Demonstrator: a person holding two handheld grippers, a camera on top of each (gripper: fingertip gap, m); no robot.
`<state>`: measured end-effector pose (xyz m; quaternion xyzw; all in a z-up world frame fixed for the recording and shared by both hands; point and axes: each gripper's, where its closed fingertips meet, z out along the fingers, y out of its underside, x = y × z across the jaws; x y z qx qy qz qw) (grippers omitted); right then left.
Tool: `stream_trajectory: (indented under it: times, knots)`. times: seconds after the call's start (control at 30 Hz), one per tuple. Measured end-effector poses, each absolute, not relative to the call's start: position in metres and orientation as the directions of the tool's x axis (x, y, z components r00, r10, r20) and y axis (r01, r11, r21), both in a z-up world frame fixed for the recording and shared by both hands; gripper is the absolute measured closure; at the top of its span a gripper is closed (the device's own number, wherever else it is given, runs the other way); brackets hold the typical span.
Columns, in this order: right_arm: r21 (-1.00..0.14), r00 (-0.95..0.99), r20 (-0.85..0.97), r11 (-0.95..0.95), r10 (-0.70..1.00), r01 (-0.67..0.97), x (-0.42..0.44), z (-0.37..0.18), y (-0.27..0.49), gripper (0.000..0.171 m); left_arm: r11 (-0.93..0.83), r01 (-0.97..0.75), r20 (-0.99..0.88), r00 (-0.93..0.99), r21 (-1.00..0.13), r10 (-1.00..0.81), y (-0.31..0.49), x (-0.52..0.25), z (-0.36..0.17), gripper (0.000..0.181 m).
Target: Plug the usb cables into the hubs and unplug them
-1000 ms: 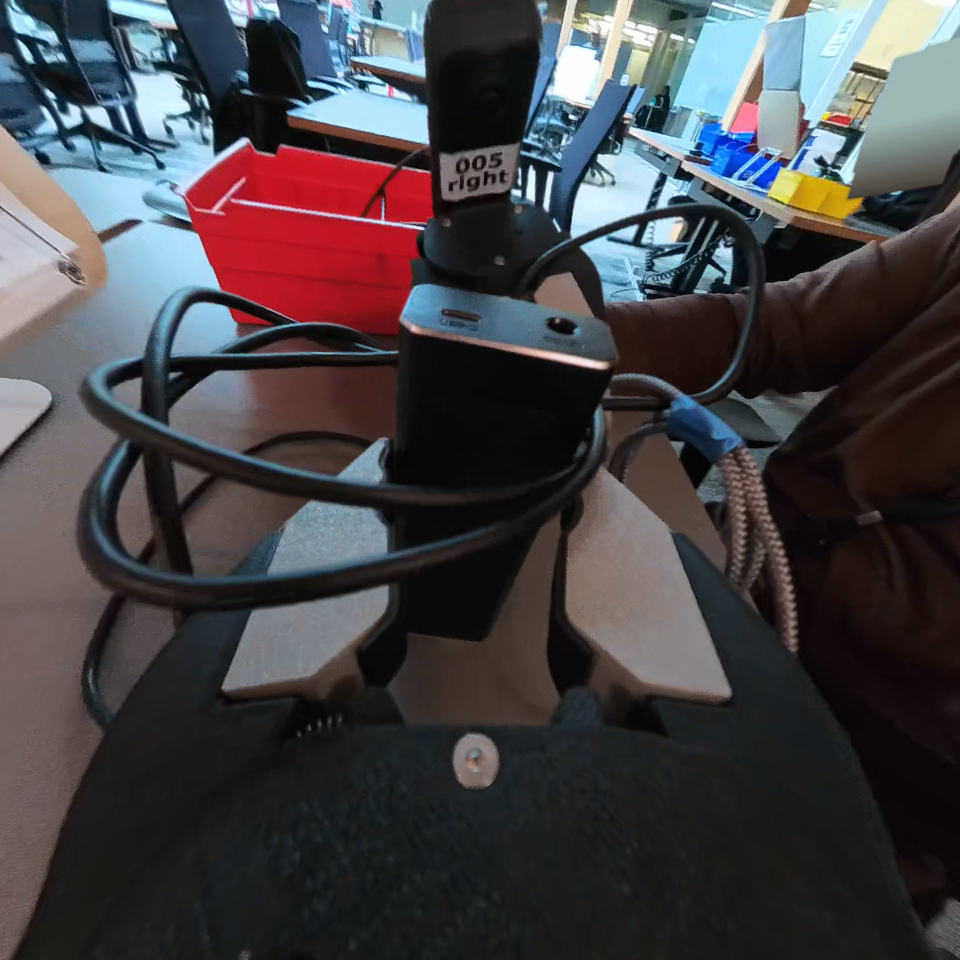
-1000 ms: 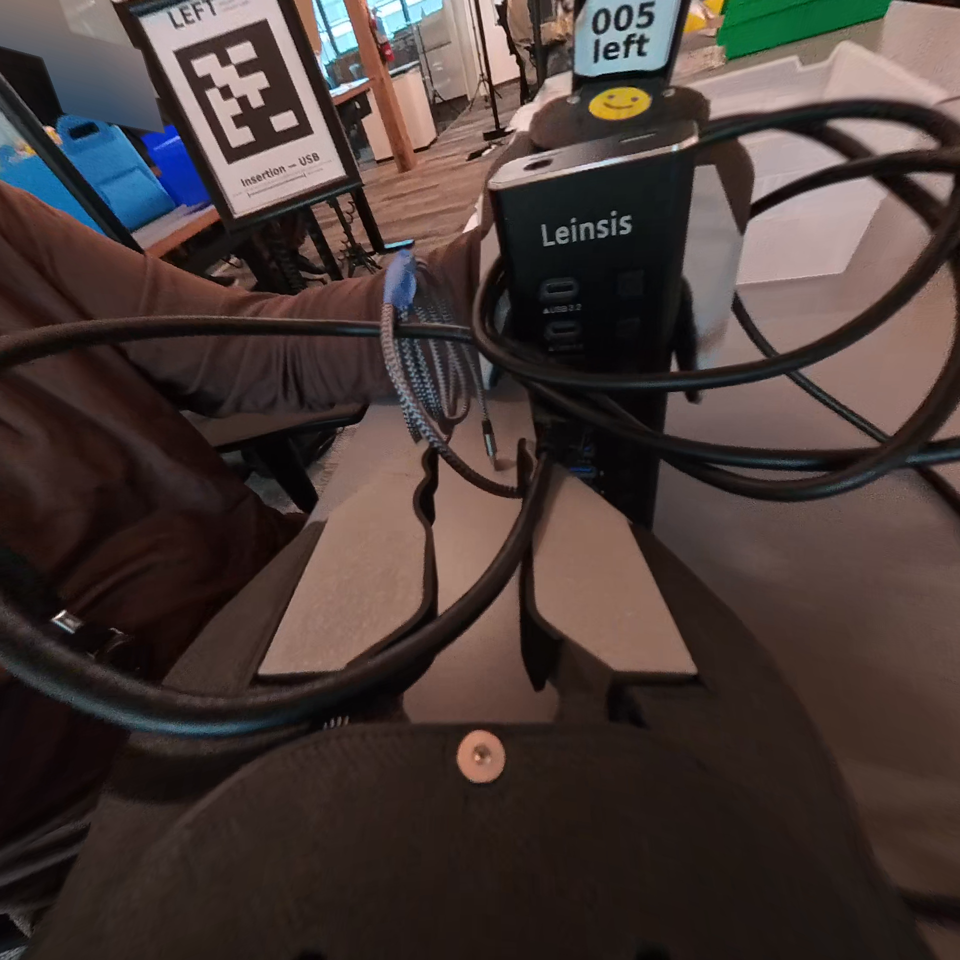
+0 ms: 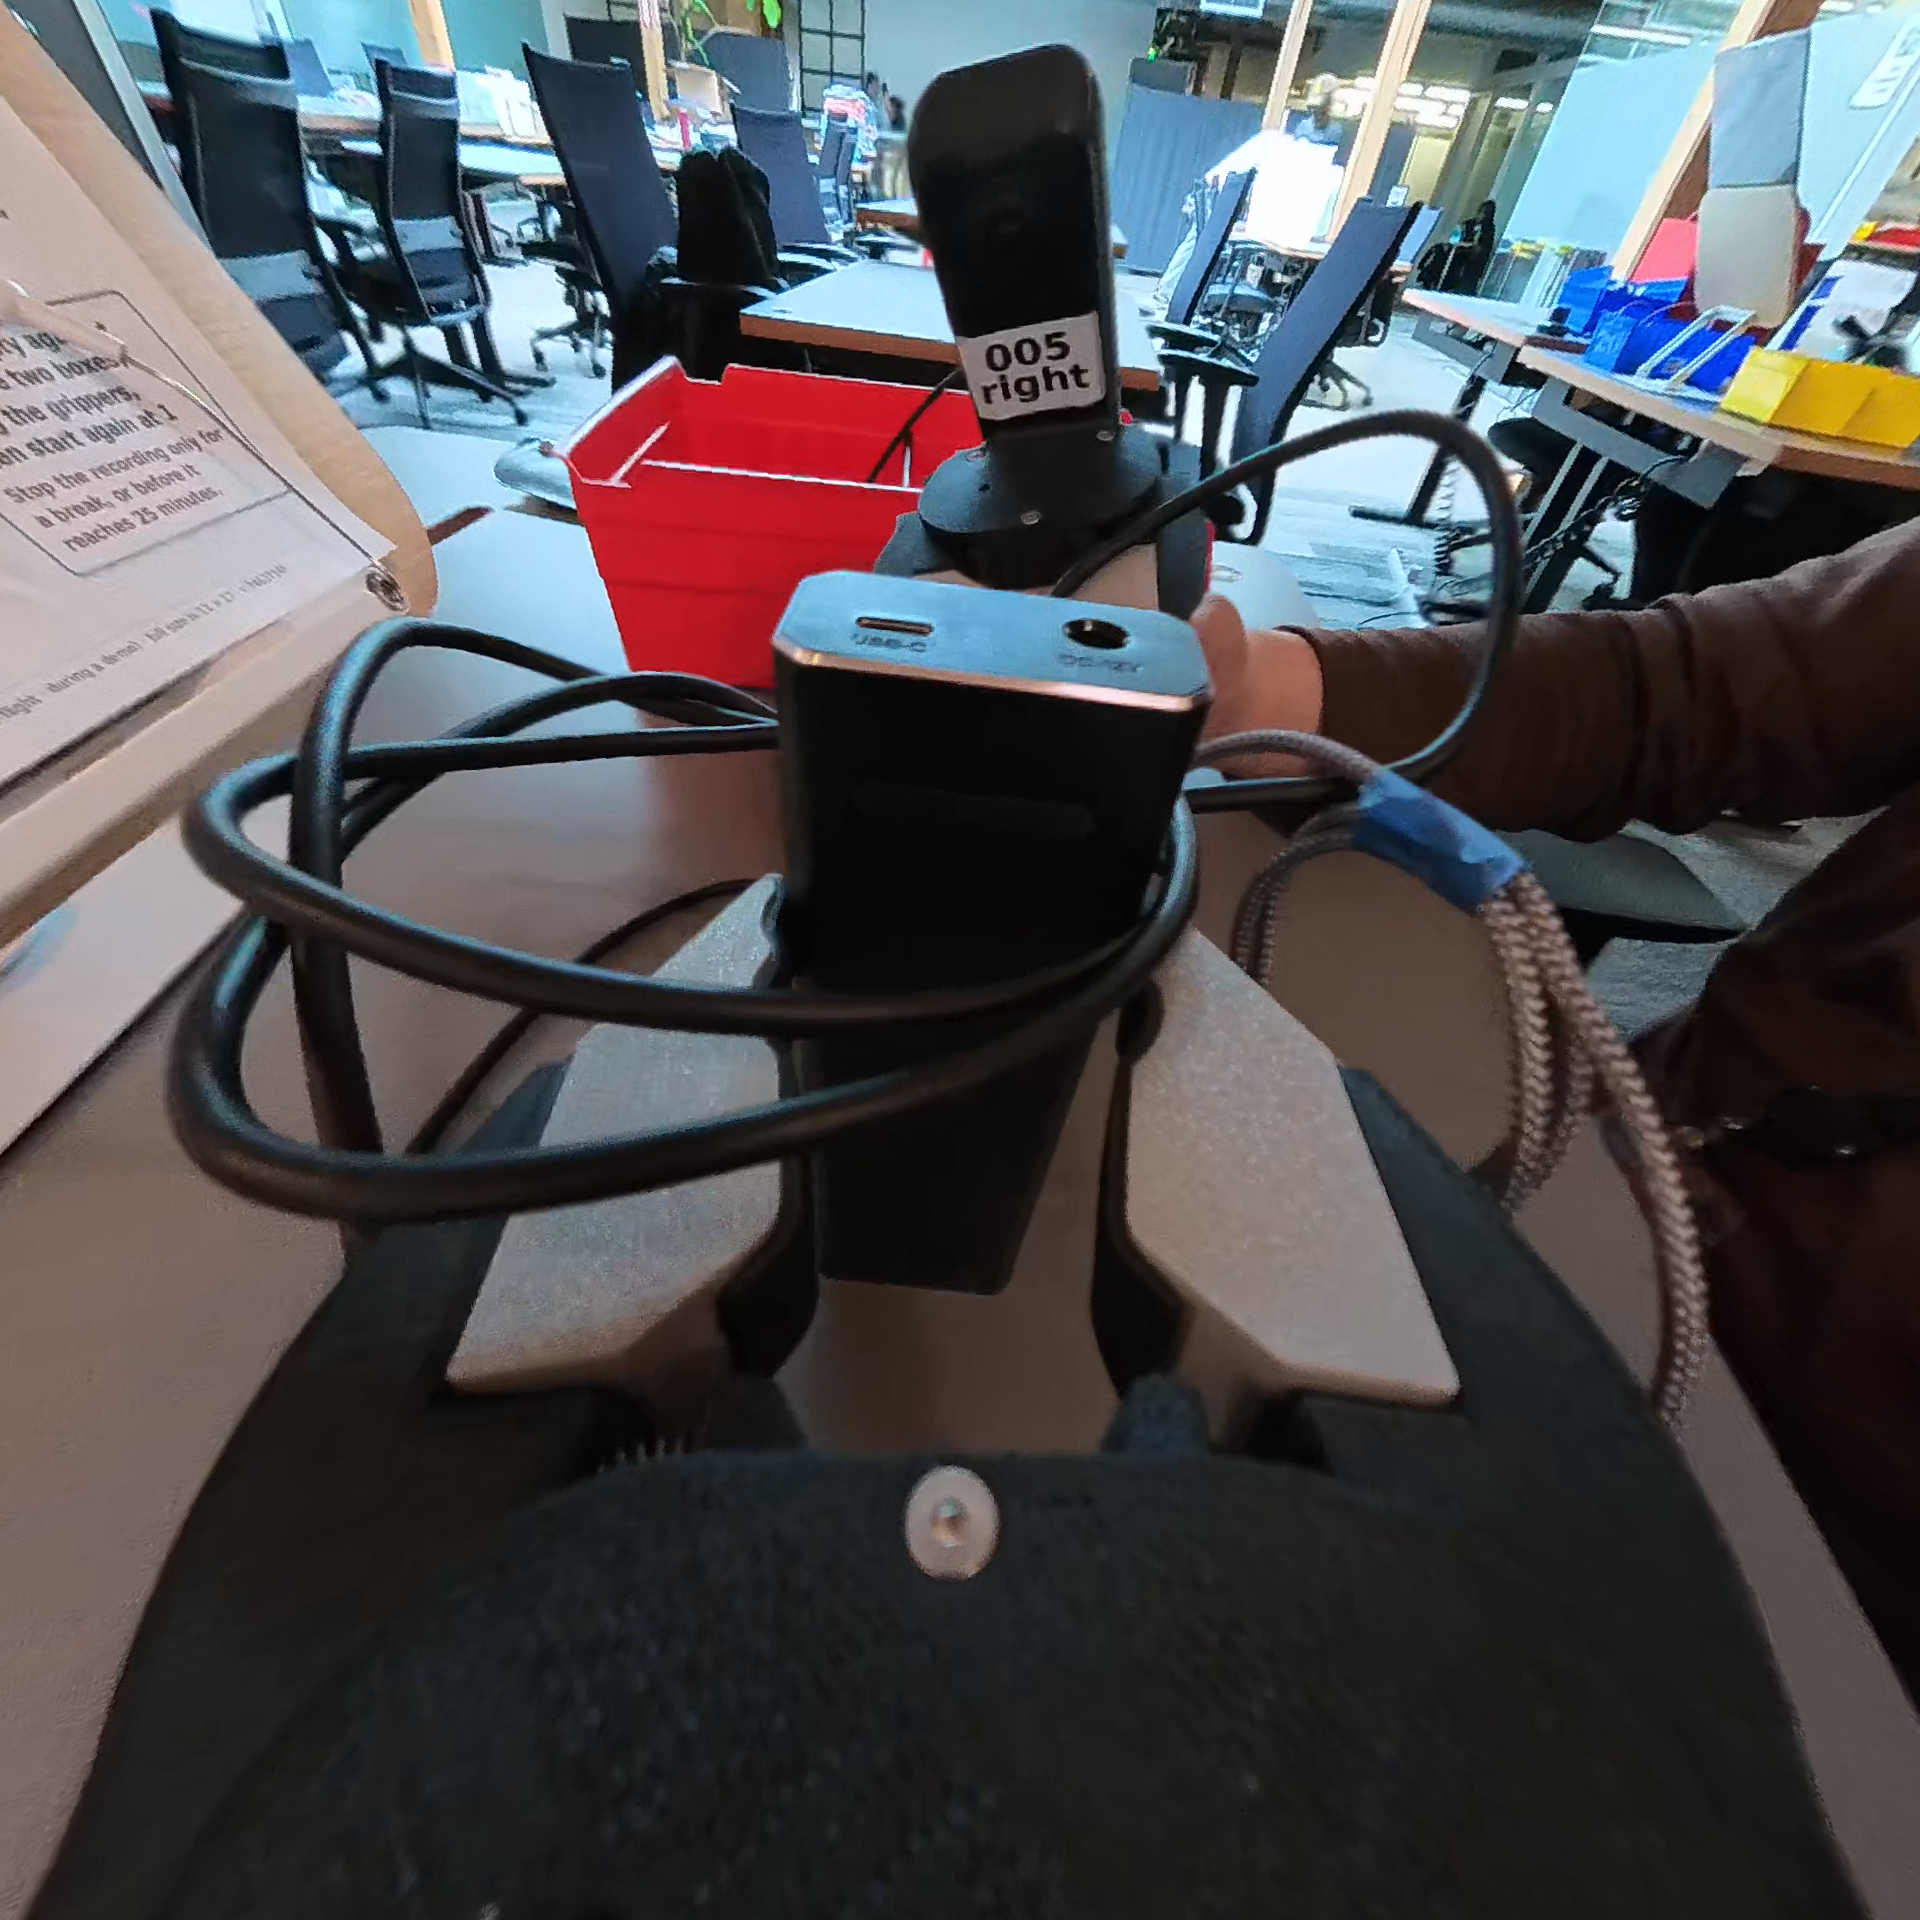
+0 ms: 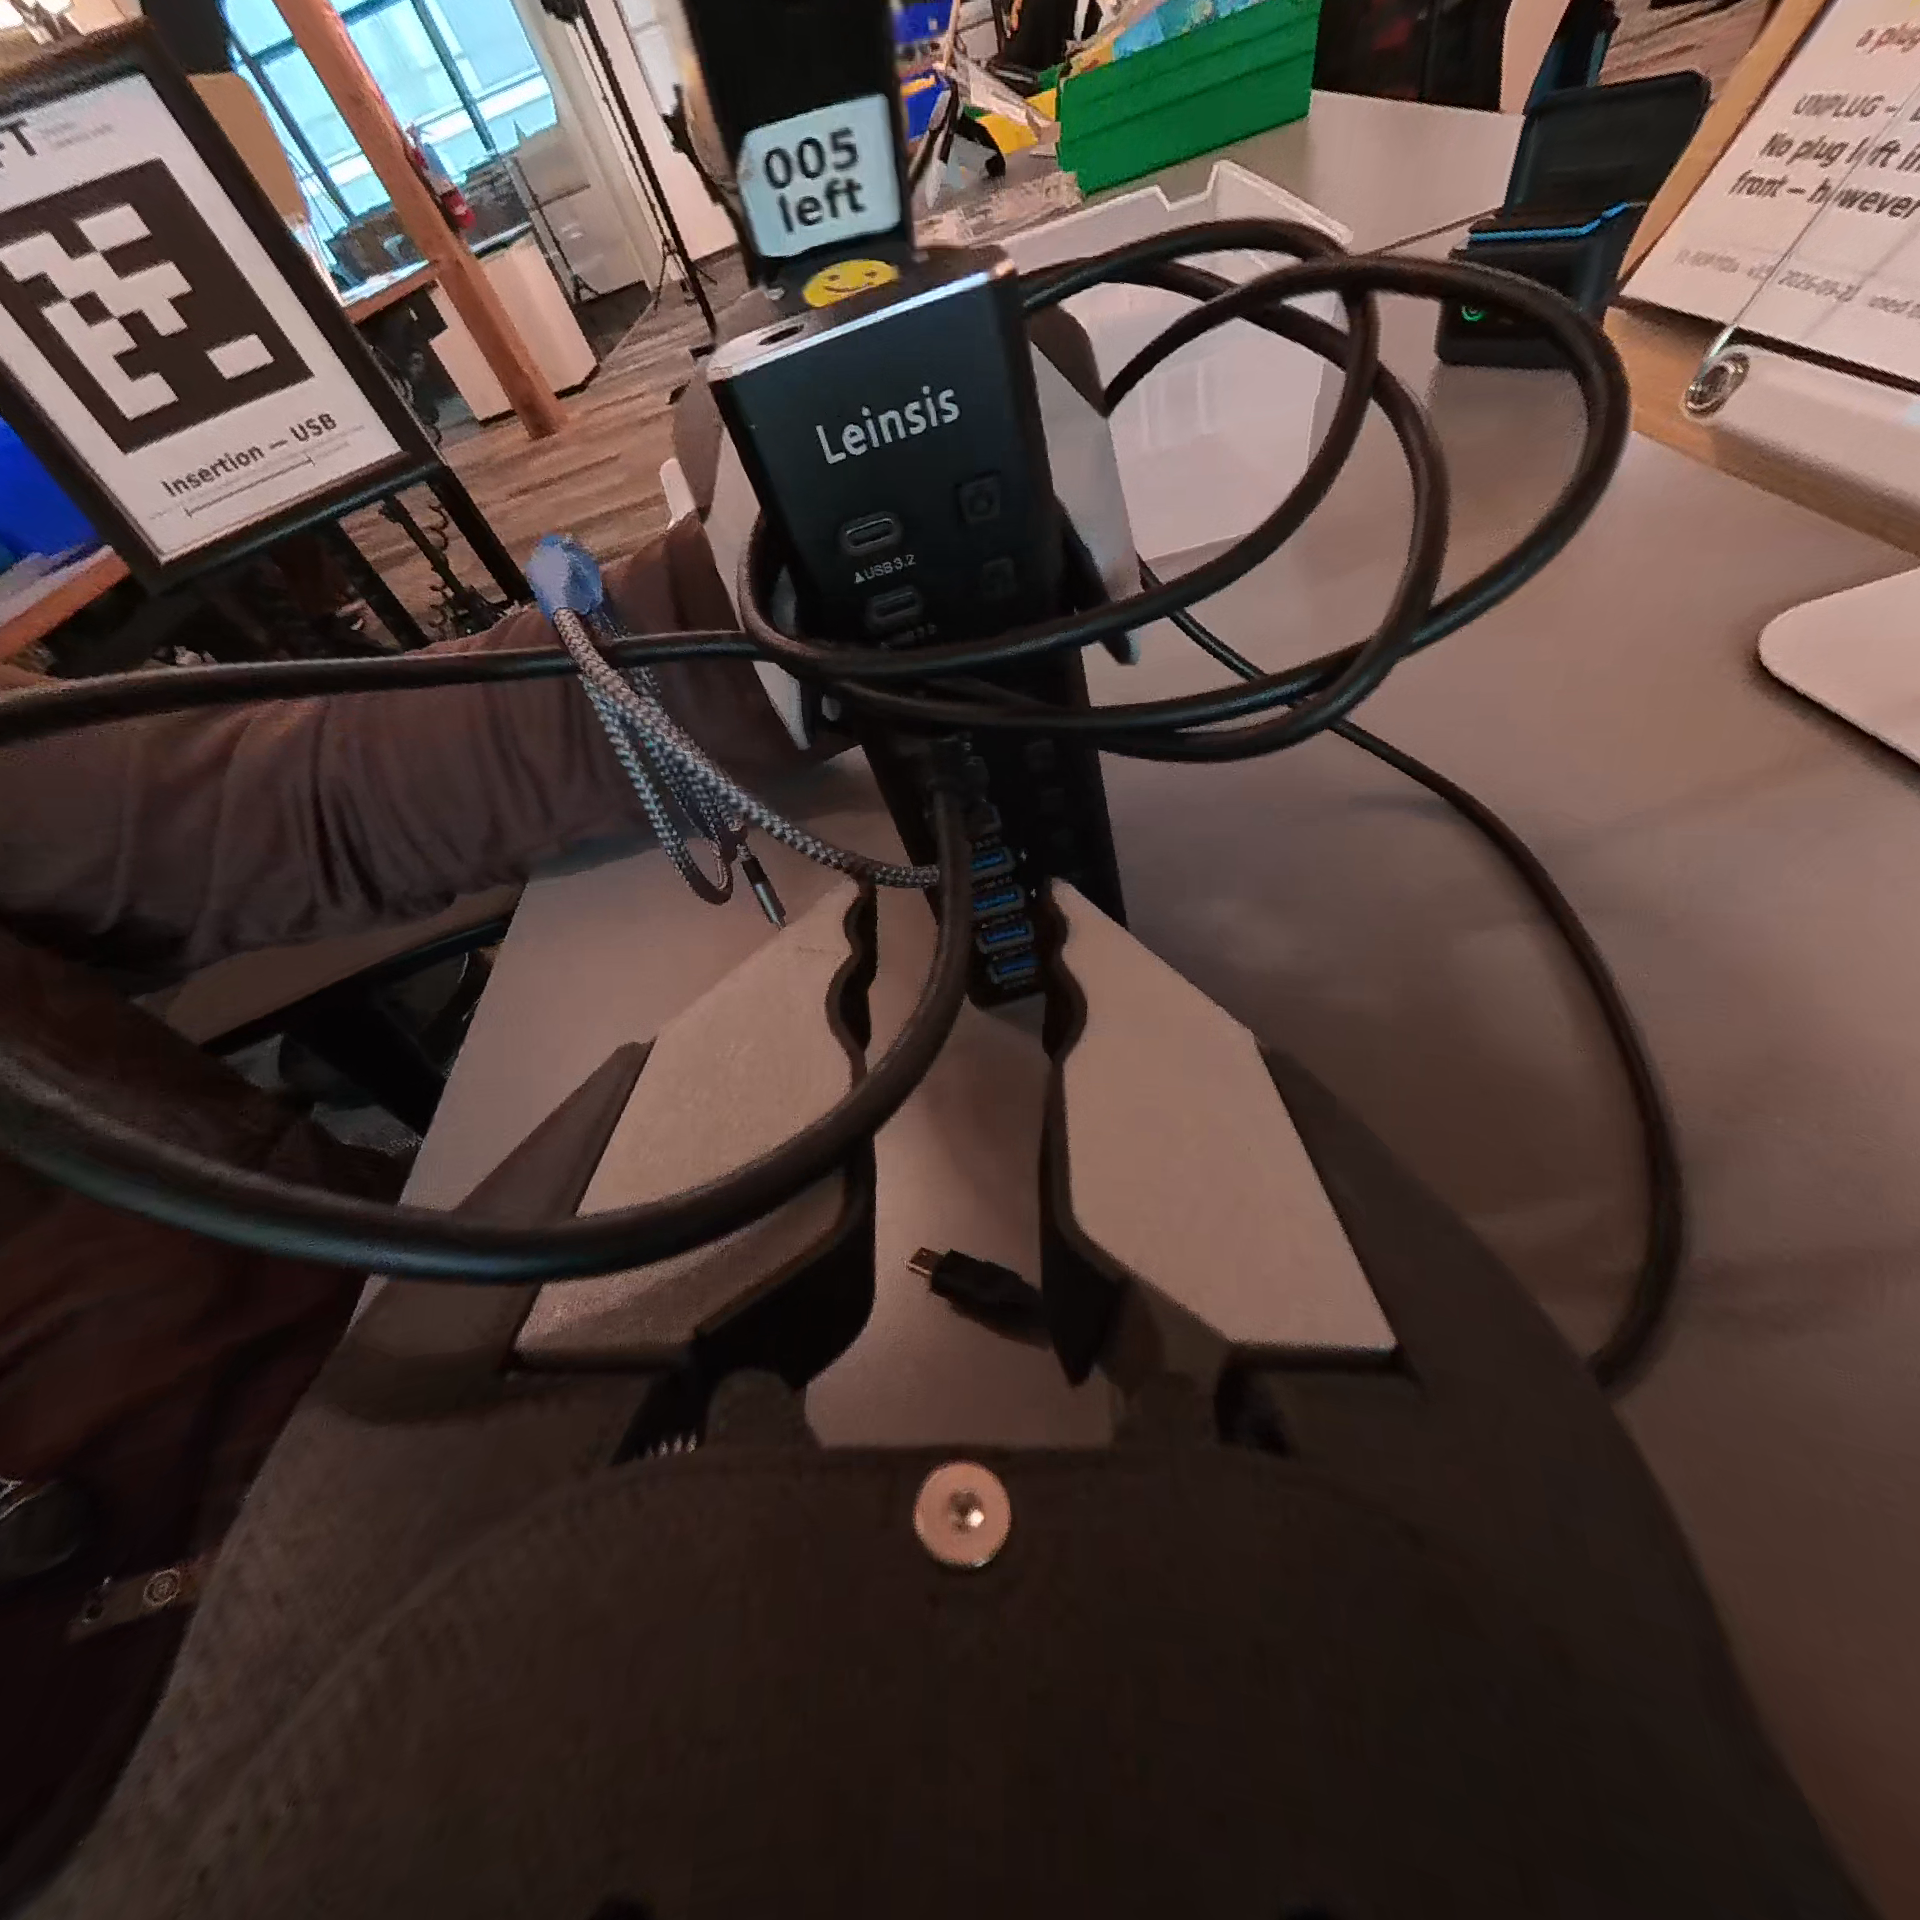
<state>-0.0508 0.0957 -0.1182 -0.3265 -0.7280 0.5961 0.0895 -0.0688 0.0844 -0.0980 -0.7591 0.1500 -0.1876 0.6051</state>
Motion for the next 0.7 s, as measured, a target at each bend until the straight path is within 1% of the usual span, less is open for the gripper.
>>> stream_trajectory:
  times: [0.13,0.3,0.37,0.43,0.53,0.6,0.7]
  knots:
    - [-0.936,-0.774,-0.244,0.067,0.584,0.345,-0.051,-0.115,0.090,0.145,-0.290,0.023,0.164,0.865,-0.957,-0.474,0.083,-0.067,-0.109,0.118]
    - [-0.941,-0.770,-0.239,0.052,0.592,0.333,-0.054,-0.116,0.085,0.139,-0.335,-0.045,0.125,0.875,-0.941,-0.469,0.085,-0.064,-0.126,0.116]
    - [-0.940,-0.771,-0.224,0.075,0.597,0.331,-0.054,-0.118,0.085,0.137,-0.347,-0.085,0.093,0.880,-0.934,-0.465,0.087,-0.064,-0.132,0.117]
    - [-0.946,-0.779,-0.188,0.103,0.598,0.308,-0.052,-0.118,0.085,0.138,-0.349,-0.112,0.066,0.884,-0.931,-0.462,0.087,-0.064,-0.133,0.118]
    - [-0.946,-0.819,-0.143,0.166,0.555,0.278,-0.043,-0.119,0.078,0.146,-0.357,-0.137,0.045,0.888,-0.924,-0.457,0.087,-0.065,-0.134,0.119]
    - [-0.942,-0.827,-0.120,0.200,0.549,0.269,-0.040,-0.121,0.076,0.144,-0.354,-0.143,0.038,0.888,-0.924,-0.459,0.087,-0.065,-0.134,0.119]
    - [-0.941,-0.818,-0.094,0.217,0.568,0.258,-0.042,-0.122,0.077,0.146,-0.350,-0.133,0.047,0.886,-0.927,-0.461,0.087,-0.064,-0.133,0.119]
